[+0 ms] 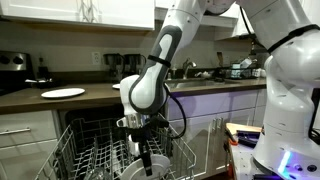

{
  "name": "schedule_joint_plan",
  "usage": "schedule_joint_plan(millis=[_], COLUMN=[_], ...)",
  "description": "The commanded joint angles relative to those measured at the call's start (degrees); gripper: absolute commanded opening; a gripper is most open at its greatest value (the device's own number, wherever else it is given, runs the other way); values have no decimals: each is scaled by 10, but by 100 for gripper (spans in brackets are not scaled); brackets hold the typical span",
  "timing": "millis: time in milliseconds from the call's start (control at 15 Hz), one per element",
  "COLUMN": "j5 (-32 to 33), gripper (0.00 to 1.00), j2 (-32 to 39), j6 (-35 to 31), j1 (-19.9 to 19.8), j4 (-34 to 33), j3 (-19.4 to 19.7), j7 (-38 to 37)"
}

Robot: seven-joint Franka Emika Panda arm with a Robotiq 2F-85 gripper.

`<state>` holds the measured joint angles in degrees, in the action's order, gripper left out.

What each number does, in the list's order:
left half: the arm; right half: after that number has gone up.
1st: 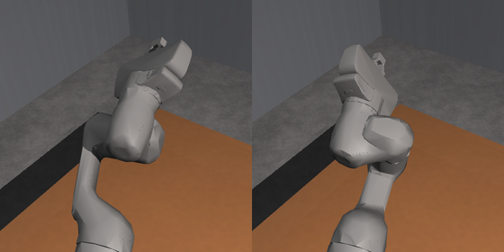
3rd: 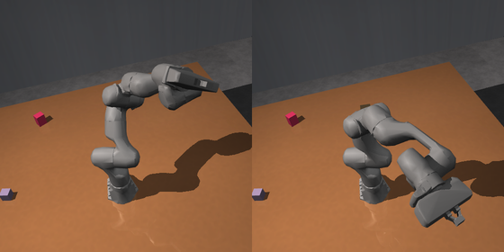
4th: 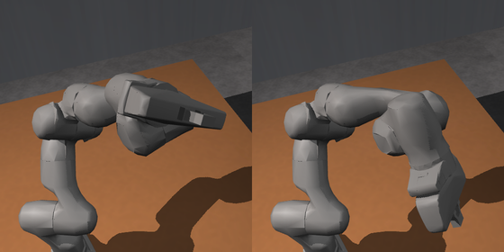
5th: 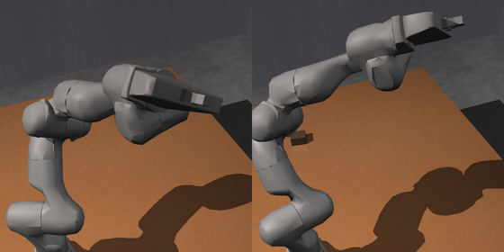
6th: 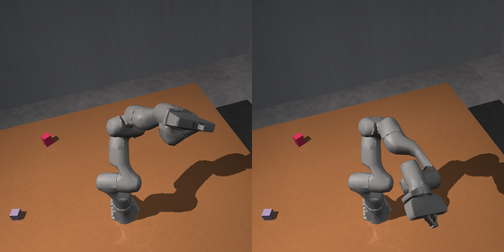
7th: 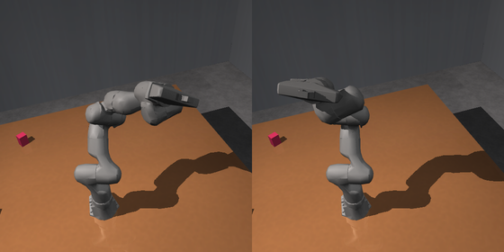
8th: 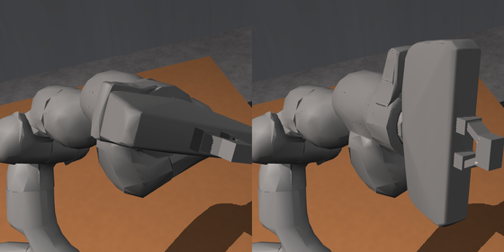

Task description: Remove the plate from the dishwasher and put it on the counter top

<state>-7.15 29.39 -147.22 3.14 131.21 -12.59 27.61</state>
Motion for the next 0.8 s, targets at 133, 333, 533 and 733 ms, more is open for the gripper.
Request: schedule_joint_plan(millis=[133, 333, 533, 733], j5=[18, 31, 44, 54], gripper=[15, 4, 5, 5], j2=[-1, -13, -27, -38], j6=[-10, 0, 19, 32], j1=[-4, -2, -2, -3], j4=[0, 1, 3, 4], j3=[-4, 3, 10, 12], j7=[-24, -34, -43, -42])
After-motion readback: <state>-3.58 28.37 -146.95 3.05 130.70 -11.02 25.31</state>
